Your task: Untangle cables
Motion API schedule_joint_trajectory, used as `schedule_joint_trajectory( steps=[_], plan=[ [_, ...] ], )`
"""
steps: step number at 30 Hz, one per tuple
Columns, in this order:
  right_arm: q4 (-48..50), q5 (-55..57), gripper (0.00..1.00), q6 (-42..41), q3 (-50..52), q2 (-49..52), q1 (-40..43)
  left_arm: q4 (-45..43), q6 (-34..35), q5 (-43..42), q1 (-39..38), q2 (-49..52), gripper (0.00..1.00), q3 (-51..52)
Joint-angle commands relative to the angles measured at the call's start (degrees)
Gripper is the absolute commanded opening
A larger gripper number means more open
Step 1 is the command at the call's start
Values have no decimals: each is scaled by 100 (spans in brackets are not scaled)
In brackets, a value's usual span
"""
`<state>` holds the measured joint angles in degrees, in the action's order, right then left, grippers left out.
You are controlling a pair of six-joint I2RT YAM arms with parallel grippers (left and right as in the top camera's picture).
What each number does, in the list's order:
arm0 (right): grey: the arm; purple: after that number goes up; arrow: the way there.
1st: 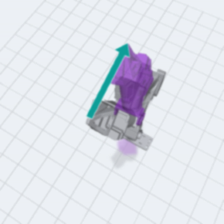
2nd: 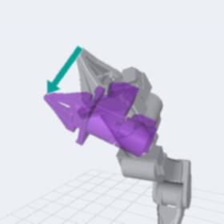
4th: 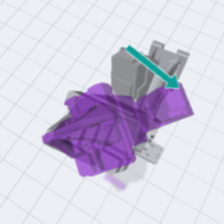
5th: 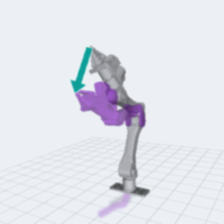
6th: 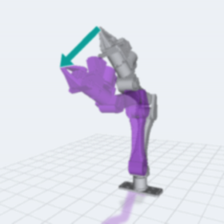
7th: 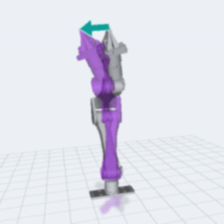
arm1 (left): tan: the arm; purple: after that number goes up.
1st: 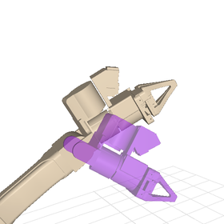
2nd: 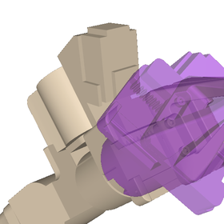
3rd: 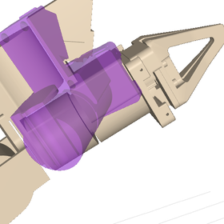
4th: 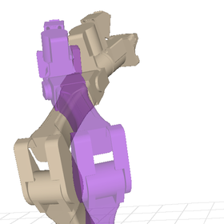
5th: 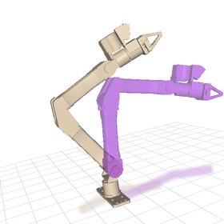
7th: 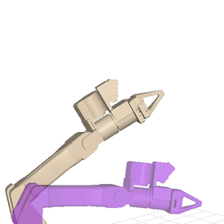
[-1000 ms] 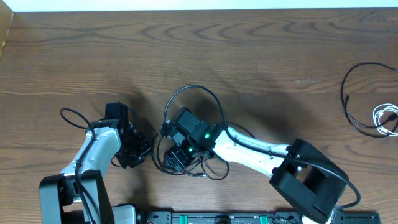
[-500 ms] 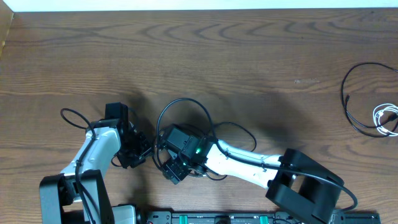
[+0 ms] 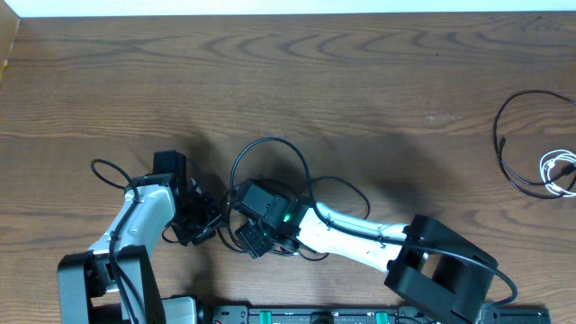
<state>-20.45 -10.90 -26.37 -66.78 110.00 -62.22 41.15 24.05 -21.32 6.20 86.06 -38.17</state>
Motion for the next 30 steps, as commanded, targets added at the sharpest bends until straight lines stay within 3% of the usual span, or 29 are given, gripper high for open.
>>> schedule_joint_trajectory(
  steps=[1,4,7,10,13,23,30],
  plan=[
    [105,-142,62,-190,13,63,-13,13,28,-74,-17,42,36,57],
    [236,-411,68,-190,13,63,-13,-109,28,-35,-17,42,34,57],
    [328,-433,72,-190,13,72,-15,-286,31,-11,-17,42,15,57],
    [444,-426,72,-254,15,151,-15,-306,79,-11,-17,42,9,57],
    [459,-428,61,-535,15,348,-13,-282,227,-13,-20,42,8,57],
    [463,-400,53,-636,15,422,-15,-179,682,-76,-369,42,8,57],
    [656,-407,62,-636,15,621,-70,-201,931,-76,-752,42,8,57]
  ],
)
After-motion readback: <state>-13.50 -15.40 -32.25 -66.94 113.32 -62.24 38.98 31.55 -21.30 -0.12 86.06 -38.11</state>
